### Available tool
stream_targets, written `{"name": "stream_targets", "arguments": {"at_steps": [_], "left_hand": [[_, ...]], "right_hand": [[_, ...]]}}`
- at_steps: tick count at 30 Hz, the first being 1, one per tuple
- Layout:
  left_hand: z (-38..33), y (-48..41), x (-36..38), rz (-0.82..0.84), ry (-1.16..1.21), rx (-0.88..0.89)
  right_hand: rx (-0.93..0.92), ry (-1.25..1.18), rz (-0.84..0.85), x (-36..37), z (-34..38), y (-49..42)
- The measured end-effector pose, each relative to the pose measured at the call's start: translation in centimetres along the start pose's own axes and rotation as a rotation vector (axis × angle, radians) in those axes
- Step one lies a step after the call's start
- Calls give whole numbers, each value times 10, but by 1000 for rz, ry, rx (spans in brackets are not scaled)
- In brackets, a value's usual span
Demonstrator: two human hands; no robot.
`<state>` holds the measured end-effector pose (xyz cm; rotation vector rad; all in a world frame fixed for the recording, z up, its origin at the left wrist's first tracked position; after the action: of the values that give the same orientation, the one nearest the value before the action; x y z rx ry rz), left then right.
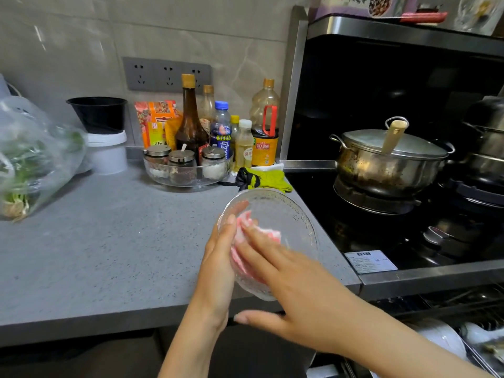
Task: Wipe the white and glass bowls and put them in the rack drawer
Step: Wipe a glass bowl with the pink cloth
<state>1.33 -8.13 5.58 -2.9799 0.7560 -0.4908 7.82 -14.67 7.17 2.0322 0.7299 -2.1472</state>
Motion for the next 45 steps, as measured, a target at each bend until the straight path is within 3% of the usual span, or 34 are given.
{"name": "stream_targets", "arguments": {"at_steps": [4,11,17,21,25,29,30,33,34,38,45], "left_hand": [[-8,-4,-4,-12,24,28],[2,-3,-10,-51,32,15],[1,-1,-4,5,5,-7],[4,-3,-10,-17,54,-23],[5,-3,-9,10,80,-41],[7,-8,-8,81,54,-82],[7,-9,-8,95,34,-96],[10,-14,-4,145,4,-122],[11,-16,-3,142,27,-125],[10,-18,2,138,246,-138],[19,-16,-15,100,521,-144]], "right_hand": [[127,288,-115,-4,-11,-4],[-44,69,-300,-9,9,-1],[85,234,-242,-7,-5,-11],[31,269,-324,-16,4,-11],[-55,197,-301,-15,4,-11],[-18,12,-309,-29,-8,-10],[31,-141,-327,-37,-12,-8],[192,-927,-382,-51,-30,-4],[213,-1040,-411,-55,-34,-3],[348,-1350,-477,-50,-51,-4],[545,-1569,-438,-21,-69,-5]]}}
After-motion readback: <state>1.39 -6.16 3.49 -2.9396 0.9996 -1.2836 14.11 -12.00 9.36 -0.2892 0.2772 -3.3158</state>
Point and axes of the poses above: each hand's wrist, its own y-axis away from the middle knuckle, its own x-axis out of the palm, z = x × y, the point moved 8 cm from there along -y, towards the middle knuckle, and after that the axes turned 5 degrees about -x, right-handed, at the moved point
